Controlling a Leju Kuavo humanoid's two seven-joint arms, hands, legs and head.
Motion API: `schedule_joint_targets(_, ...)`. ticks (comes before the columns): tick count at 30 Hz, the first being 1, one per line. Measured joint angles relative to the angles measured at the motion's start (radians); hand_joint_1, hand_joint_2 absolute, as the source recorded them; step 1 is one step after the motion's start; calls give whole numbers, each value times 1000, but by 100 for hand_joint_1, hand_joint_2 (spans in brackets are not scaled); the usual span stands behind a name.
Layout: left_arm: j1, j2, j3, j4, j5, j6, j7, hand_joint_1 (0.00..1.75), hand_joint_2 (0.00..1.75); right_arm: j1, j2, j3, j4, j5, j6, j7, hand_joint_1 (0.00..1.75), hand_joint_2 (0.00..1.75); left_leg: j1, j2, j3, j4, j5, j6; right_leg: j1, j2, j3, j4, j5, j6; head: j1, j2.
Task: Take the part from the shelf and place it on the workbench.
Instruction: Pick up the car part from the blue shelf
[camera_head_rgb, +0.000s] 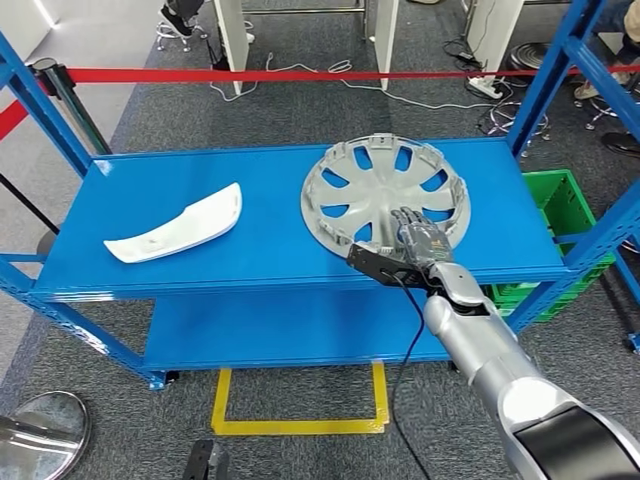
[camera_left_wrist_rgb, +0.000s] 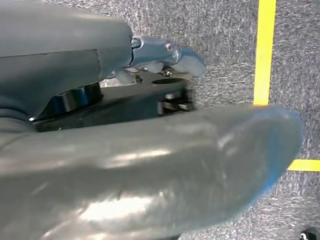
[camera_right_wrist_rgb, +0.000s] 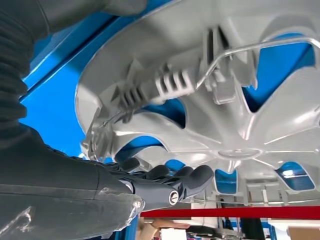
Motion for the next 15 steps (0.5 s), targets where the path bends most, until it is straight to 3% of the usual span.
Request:
schedule_joint_targets(1, -1, 0, 0, 0, 0, 0, 0, 0, 0, -1, 0, 0, 3, 0, 1, 0, 0, 175, 0, 0, -26, 51, -15, 0, 0, -1, 0, 0, 0, 0, 0, 0)
schedule_joint_targets(2, -1, 0, 0, 0, 0, 0, 0, 0, 0, -2, 0, 0, 6, 0, 2, 0, 0, 175, 0, 0, -36, 72, -13, 0, 0, -1, 1, 0, 0, -1, 0, 0)
schedule_joint_targets(3, -2, 0, 0, 0, 0, 0, 0, 0, 0, -3, 0, 0, 9, 0, 2, 0, 0, 175, 0, 0, -28, 55, 8, 2, 0, -1, 2, 0, -1, 0, 0, 0)
schedule_joint_targets(5, -3, 0, 0, 0, 0, 0, 1, 0, 0, -5, 1, 0, 14, 0, 3, 0, 0, 175, 0, 1, 34, -59, 73, 7, 0, 0, 5, 0, -1, 3, 0, 0)
schedule_joint_targets(7, -3, 0, 0, 0, -1, 0, 1, 0, 0, -7, 1, 0, 17, 0, 5, 0, 0, 175, 0, 2, 89, -170, 104, 13, 4, 2, 2, 3, -1, 12, 0, 0)
schedule_joint_targets(11, -3, -2, 0, 0, -4, 0, 3, 0, 0, -11, 1, 0, 28, 3, 25, 3, 0, 175, 1, 0, 101, -202, 107, 31, 6, 1, -2, 1, -2, 31, 0, 0)
schedule_joint_targets(12, -3, -2, 0, 0, -5, 0, 3, 0, 0, -12, 1, 0, 32, 5, 29, 7, 0, 175, 2, 0, 102, -203, 108, 37, 5, -1, -10, 17, -14, 36, 2, 0)
schedule_joint_targets(14, -4, -2, 0, 0, -7, 0, 5, 0, 0, -12, 1, 1, 44, 12, 38, 18, 0, 175, 4, 0, 102, -204, 109, 45, 5, -4, -55, 115, -68, 44, 7, 0)
schedule_joint_targets(15, -3, -2, 0, 0, -7, 0, 6, 0, 0, -11, 1, 2, 52, 16, 42, 24, 38, 175, 4, 0, 102, -204, 109, 47, 4, -4, -88, 185, -100, 46, 8, 0)
